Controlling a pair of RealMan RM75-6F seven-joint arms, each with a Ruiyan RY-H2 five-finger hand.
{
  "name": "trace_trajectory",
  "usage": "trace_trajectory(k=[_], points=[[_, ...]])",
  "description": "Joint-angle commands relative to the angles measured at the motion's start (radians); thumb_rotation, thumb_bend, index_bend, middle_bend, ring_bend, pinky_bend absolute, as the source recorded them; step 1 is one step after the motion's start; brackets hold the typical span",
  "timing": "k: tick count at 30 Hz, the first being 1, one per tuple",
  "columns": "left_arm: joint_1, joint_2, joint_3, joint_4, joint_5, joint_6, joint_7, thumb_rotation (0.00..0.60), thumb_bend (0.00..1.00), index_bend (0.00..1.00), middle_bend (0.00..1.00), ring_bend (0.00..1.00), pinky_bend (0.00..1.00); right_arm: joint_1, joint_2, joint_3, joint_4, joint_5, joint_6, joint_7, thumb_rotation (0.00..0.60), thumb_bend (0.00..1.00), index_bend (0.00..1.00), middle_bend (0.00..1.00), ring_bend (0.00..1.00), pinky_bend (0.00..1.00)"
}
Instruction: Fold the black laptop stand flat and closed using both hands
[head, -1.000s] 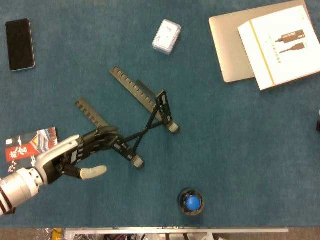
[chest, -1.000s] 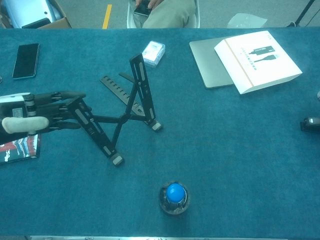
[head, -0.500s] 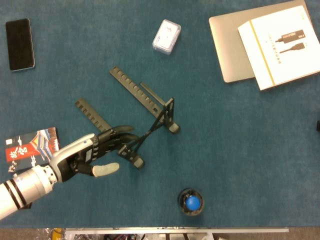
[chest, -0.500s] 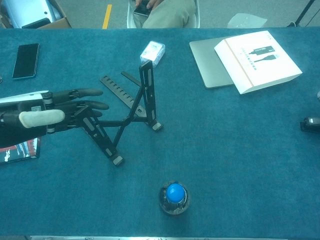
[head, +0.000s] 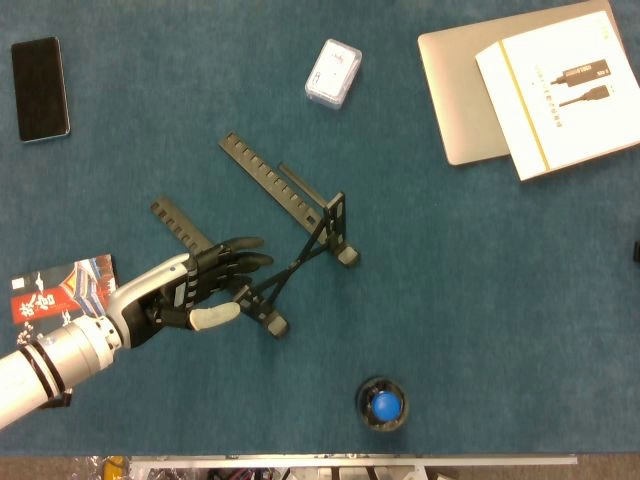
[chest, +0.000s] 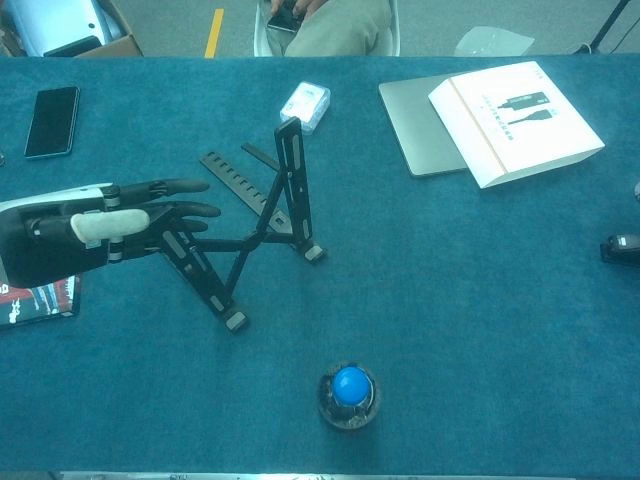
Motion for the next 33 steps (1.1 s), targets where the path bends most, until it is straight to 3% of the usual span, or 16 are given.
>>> trace_trajectory(k=[1, 17, 26, 33], points=[[0.0, -0.02, 0.005, 0.014, -0.017, -0.013, -0.01, 0.463, 0.25, 0.05, 0.12, 0.05, 0.06, -0.001, 0.0, 0.0, -0.001, 0.0, 0.001, -0.001, 0.6, 0.21, 0.13, 0.2, 0.09, 0.09], [-0.019, -0.097, 0.054, 0.068, -0.009, -0.032, -0.125, 0.465, 0.25, 0.05, 0.12, 0.05, 0.06, 0.001, -0.006, 0.002, 0.003, 0.011, -0.013, -0.004, 0.6, 0.21, 0.13, 0.2, 0.09, 0.09], [-0.046, -0.066, 0.033, 0.064, -0.033, -0.019, -0.117, 0.465, 0.25, 0.05, 0.12, 0.05, 0.06, 0.009, -0.011, 0.002, 0.007, 0.0, -0.023, 0.006, 0.6, 0.21, 0.13, 0.2, 0.09, 0.09], [-0.043, -0.027, 0.031, 0.051, -0.046, 0.003, -0.097, 0.471, 0.25, 0.05, 0.12, 0.05, 0.06, 0.051, -0.01, -0.005, 0.004, -0.025, -0.089, 0.105, 0.6, 0.21, 0.13, 0.2, 0.09, 0.09]])
